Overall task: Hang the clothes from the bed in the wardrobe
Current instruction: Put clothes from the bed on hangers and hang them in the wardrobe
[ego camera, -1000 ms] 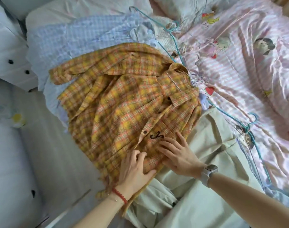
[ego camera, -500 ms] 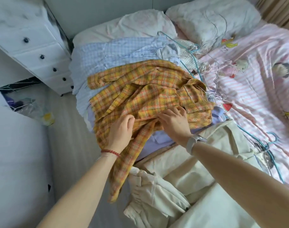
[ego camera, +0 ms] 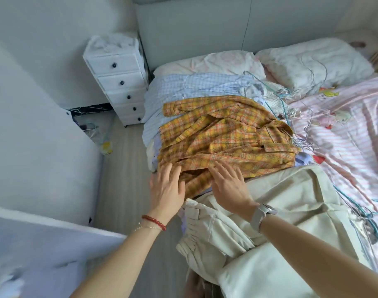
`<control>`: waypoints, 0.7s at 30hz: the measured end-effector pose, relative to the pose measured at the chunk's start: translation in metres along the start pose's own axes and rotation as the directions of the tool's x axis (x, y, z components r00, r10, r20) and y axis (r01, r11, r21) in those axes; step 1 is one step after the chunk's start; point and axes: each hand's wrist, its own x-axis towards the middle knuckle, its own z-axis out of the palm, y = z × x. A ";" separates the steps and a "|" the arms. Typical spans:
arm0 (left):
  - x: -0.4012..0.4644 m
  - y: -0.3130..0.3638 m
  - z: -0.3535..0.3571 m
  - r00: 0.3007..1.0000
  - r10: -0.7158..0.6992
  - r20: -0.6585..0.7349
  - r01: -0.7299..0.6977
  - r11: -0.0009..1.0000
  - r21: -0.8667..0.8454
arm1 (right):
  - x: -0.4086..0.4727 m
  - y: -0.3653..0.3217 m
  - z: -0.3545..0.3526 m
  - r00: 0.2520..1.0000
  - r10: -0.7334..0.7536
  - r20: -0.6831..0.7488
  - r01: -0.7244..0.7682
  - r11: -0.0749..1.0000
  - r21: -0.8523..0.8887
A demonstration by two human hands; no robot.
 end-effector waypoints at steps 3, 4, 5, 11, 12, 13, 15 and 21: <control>-0.057 -0.025 -0.020 0.996 -0.084 -0.027 0.085 0.996 0.024 | -0.025 -0.045 0.008 0.993 -0.115 0.017 0.114 0.993 0.025; -0.077 -0.036 -0.028 0.993 -0.112 -0.044 0.114 0.993 0.037 | -0.033 -0.063 0.011 0.987 -0.160 0.028 0.159 0.987 0.038; -0.099 -0.049 -0.039 0.986 -0.153 -0.072 0.156 0.987 0.048 | -0.040 -0.083 0.015 0.976 -0.214 0.034 0.213 0.976 0.046; -0.225 -0.135 -0.116 0.837 -0.463 -0.293 0.500 0.864 0.064 | -0.067 -0.220 0.041 0.840 -0.529 0.123 0.523 0.849 0.080; -0.249 -0.151 -0.131 0.801 -0.495 -0.337 0.551 0.830 0.087 | -0.072 -0.248 0.045 0.799 -0.587 0.130 0.580 0.809 0.089; -0.272 -0.167 -0.145 0.763 -0.523 -0.380 0.597 0.795 0.105 | -0.078 -0.276 0.050 0.755 -0.643 0.131 0.635 0.766 0.099; -0.321 -0.197 -0.173 0.672 -0.573 -0.468 0.683 0.724 0.094 | -0.093 -0.331 0.059 0.664 -0.734 0.140 0.723 0.679 0.131; -0.464 -0.266 -0.249 0.415 -0.640 -0.647 0.880 0.463 0.105 | -0.155 -0.501 0.084 0.382 -0.919 0.097 0.894 0.394 0.213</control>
